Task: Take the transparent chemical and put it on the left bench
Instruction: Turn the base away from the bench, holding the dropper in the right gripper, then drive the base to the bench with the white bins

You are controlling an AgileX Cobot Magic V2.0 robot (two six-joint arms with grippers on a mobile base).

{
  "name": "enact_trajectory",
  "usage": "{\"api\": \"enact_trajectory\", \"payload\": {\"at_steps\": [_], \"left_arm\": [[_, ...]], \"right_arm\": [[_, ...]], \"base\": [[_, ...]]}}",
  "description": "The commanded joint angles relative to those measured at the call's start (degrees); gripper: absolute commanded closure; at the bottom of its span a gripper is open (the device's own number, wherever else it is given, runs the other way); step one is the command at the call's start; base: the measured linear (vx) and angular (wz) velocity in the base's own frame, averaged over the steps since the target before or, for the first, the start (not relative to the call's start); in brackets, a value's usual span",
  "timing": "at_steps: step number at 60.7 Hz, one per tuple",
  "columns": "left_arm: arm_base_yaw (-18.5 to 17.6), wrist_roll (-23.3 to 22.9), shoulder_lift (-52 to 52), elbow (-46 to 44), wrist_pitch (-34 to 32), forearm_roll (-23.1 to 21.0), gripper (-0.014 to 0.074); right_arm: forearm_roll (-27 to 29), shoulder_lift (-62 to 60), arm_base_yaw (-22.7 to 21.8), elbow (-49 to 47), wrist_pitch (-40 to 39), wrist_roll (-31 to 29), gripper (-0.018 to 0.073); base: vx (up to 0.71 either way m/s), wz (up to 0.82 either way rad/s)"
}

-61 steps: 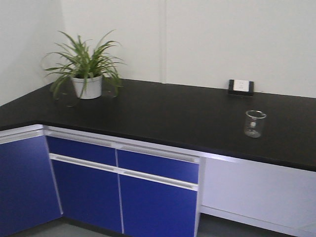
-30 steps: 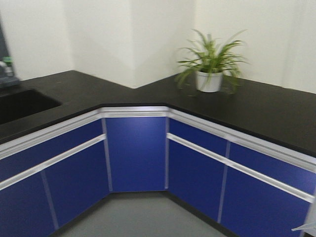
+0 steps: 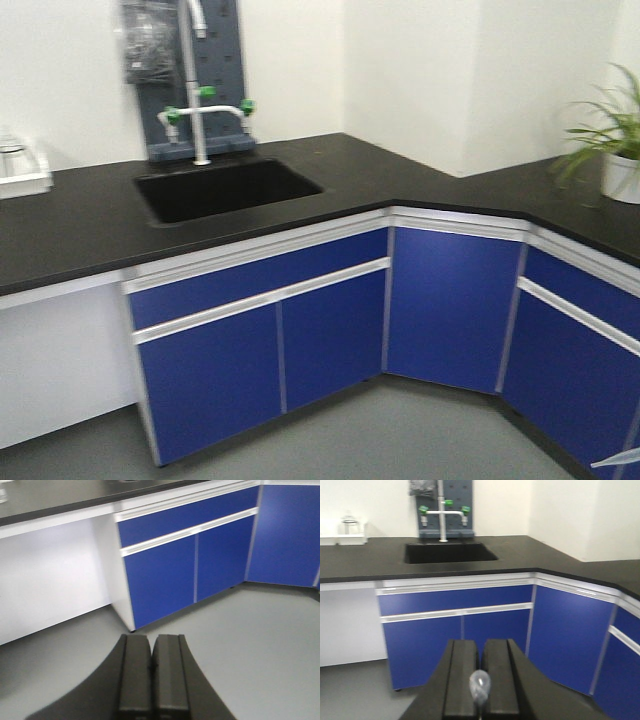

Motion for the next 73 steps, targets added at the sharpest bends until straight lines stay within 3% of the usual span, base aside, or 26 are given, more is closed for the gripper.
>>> {"api": "enact_trajectory", "payload": {"at_steps": [1,36,73], "left_arm": [[-0.1,-0.45,-1.1,0.93,-4.49,-0.04,0.06],[-0.1,-0.45,-1.1,0.93,-4.49,-0.04,0.06],[-0.1,-0.45,-1.1,0.93,-4.49,-0.04,0.06]], "right_arm": [[-0.37,0.14,0.03,-1.82,-4.39,-0.23,0.0564],[-0.37,0.14,0.03,-1.82,-4.39,-0.23,0.0564],[-0.37,0.14,0.03,-1.82,-4.59,-0.23,0.0564]], "base": [[-0.09,0.56],[0.0,0.68],[0.19,0.54]]}}
